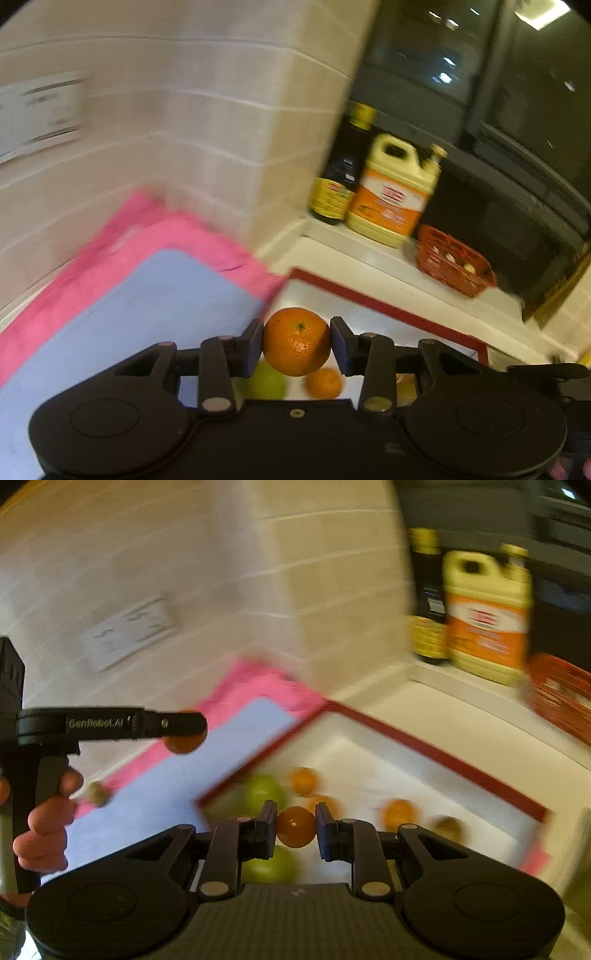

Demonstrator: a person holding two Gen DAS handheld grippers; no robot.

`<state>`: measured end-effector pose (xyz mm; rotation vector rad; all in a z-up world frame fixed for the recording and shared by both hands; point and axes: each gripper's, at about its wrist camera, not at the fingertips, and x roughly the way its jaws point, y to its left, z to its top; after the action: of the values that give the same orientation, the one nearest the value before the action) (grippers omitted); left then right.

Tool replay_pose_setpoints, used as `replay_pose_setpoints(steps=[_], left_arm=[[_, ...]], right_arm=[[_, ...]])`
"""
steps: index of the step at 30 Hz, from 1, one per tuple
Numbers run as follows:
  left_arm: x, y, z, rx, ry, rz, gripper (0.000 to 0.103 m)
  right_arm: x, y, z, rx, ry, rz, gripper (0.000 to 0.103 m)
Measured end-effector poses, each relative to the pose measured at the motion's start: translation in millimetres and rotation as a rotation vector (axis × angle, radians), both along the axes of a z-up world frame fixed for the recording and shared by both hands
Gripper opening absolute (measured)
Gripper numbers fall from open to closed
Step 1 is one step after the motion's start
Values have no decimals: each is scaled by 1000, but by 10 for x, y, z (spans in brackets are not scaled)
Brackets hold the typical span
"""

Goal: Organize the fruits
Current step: 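Carry both mandarins over the white box, then open the left gripper to drop its mandarin while the right drops its mandarin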

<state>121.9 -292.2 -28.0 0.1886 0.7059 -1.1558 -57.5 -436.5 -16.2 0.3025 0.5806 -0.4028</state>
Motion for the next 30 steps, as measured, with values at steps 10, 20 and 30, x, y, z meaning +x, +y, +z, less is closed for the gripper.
replay_pose_setpoints(steps=[10, 20, 30], left_arm=[[-1, -1343, -656, 174, 84, -112, 47], [77, -1689, -1085, 271, 90, -117, 47], [63, -1649, -1116, 261, 65, -131, 49]], right_arm=[[-384, -562, -187, 64, 67, -88, 24], [-355, -678, -380, 85, 153, -18, 24], [-4, -566, -552, -115, 376, -34, 24]])
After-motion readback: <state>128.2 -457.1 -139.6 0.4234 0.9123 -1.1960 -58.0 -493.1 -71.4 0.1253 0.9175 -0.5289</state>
